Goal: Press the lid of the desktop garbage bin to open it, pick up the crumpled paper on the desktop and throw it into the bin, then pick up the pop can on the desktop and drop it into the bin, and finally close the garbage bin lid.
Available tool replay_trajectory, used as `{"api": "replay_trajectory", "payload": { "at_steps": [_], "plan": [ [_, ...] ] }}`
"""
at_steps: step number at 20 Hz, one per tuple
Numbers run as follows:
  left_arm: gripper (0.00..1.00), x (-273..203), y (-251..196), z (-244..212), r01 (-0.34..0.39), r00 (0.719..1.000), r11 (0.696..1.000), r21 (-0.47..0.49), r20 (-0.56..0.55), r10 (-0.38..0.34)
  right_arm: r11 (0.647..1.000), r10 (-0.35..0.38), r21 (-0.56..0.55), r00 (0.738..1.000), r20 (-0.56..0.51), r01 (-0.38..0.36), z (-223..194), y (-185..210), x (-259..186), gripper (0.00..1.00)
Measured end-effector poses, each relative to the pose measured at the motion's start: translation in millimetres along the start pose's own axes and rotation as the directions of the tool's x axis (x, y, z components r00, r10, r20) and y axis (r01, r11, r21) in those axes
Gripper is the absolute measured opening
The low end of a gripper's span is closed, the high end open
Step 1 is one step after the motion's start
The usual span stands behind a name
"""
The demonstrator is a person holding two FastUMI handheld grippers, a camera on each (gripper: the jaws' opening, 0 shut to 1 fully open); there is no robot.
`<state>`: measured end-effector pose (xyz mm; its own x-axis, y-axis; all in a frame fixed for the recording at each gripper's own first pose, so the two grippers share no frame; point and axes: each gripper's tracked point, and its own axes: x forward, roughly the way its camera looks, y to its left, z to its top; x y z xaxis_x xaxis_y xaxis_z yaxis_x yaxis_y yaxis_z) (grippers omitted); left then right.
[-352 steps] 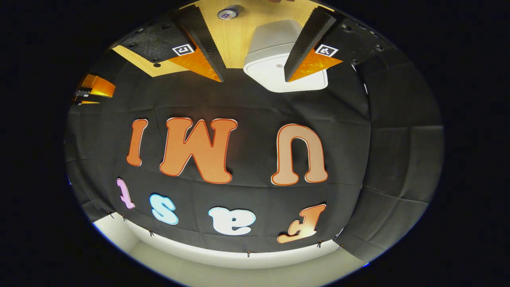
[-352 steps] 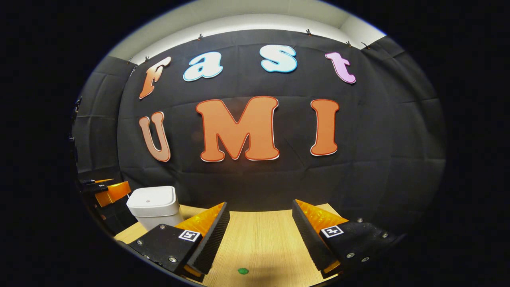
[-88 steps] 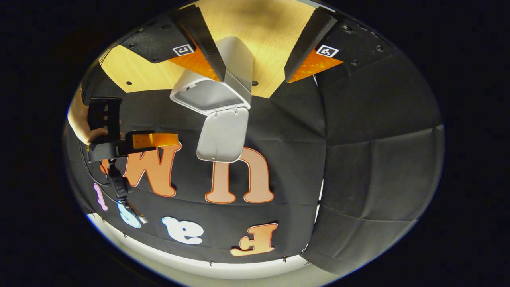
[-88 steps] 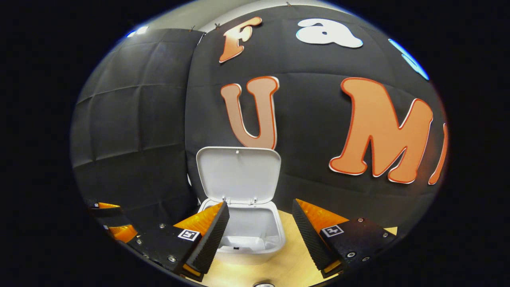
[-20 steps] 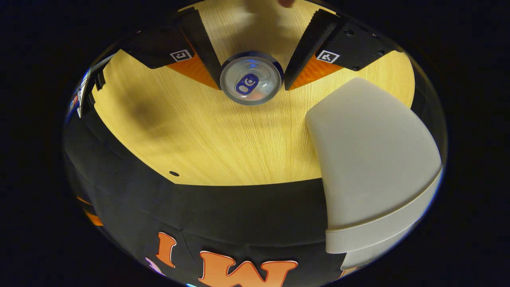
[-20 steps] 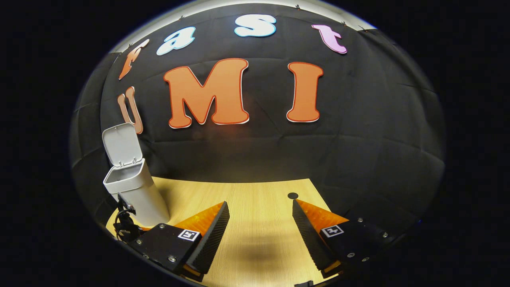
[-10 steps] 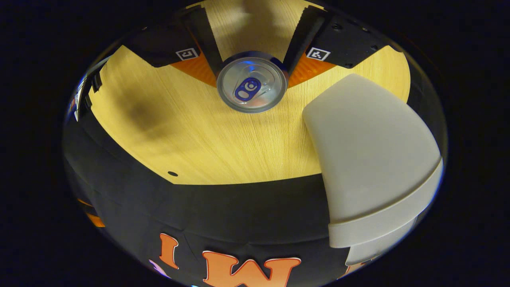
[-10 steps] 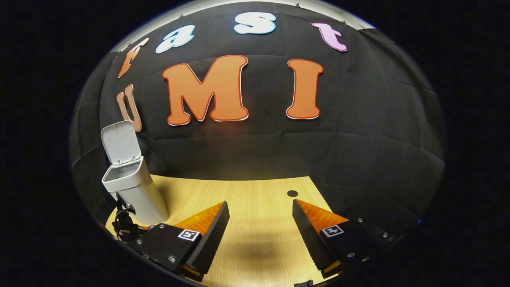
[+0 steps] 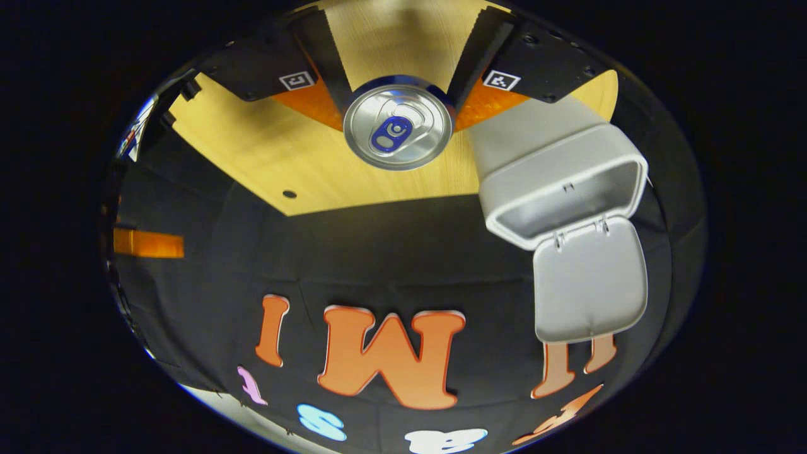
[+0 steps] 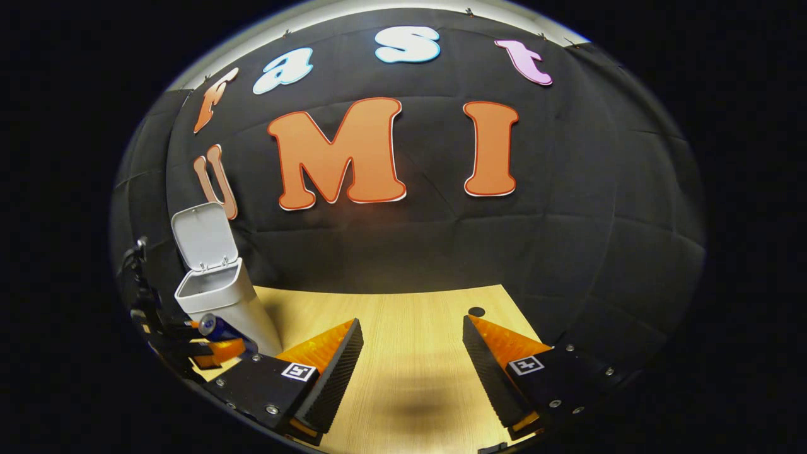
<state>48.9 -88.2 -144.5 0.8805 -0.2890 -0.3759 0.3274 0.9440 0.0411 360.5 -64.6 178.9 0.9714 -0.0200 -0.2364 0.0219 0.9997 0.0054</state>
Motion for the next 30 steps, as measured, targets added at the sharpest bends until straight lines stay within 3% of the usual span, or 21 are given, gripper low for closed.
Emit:
{"api": "replay_trajectory", "payload": {
  "at_steps": [7, 10, 14, 19, 22, 28, 29, 30],
  "plan": [
    [0.81, -38.2, 30.3, 87.4, -0.054, 0.989, 0.999, -0.001, 0.136, 0.054, 0.999, 0.026, 0.019, 0.998, 0.051, -0.027, 20.2, 9.5, -2.7, 0.95],
    [0.8, -59.1, 67.8, 135.0, -0.122, 0.972, 0.992, 0.01, 0.204, 0.118, 0.999, 0.04, 0.027, 0.997, 0.059, -0.042, 24.6, 15.7, -1.8, 0.95],
    [0.8, -67.6, 114.5, 165.4, -0.205, 0.944, 0.979, -0.008, 0.262, 0.2, 0.998, 0.048, 0.025, 0.997, 0.063, -0.05, 27.2, 21.6, 1.2, 0.95],
    [0.8, -57.1, 174.4, 170.6, -0.27, 0.929, 0.96, -0.079, 0.238, 0.281, 0.999, 0.046, 0.006, 0.998, 0.05, -0.047, 24.7, 27.8, 4.5, 0.95],
    [0.8, -40.0, 201.7, 157.6, -0.287, 0.935, 0.952, -0.107, 0.183, 0.303, 0.999, 0.04, -0.002, 0.998, 0.043, -0.04, 22.3, 28.1, 4.6, 0.95],
    [0.84, -13.0, 226.8, 119.2, -0.312, 0.943, 0.937, -0.16, 0.068, 0.326, 1.0, 0.016, -0.003, 0.999, 0.031, -0.016, 17.7, 20.2, 4.3, 0.95],
    [0.87, -13.8, 229.5, 118.2, -0.317, 0.941, 0.935, -0.162, 0.069, 0.331, 1.0, 0.011, -0.003, 1.0, 0.029, -0.011, 17.2, 17.4, 4.1, 0.95],
    [0.98, -14.4, 231.0, 118.7, -0.323, 0.938, 0.933, -0.161, 0.074, 0.337, 1.0, 0.007, -0.002, 1.0, 0.028, -0.007, 17.3, 14.9, 1.9, 0.95]
  ]
}}
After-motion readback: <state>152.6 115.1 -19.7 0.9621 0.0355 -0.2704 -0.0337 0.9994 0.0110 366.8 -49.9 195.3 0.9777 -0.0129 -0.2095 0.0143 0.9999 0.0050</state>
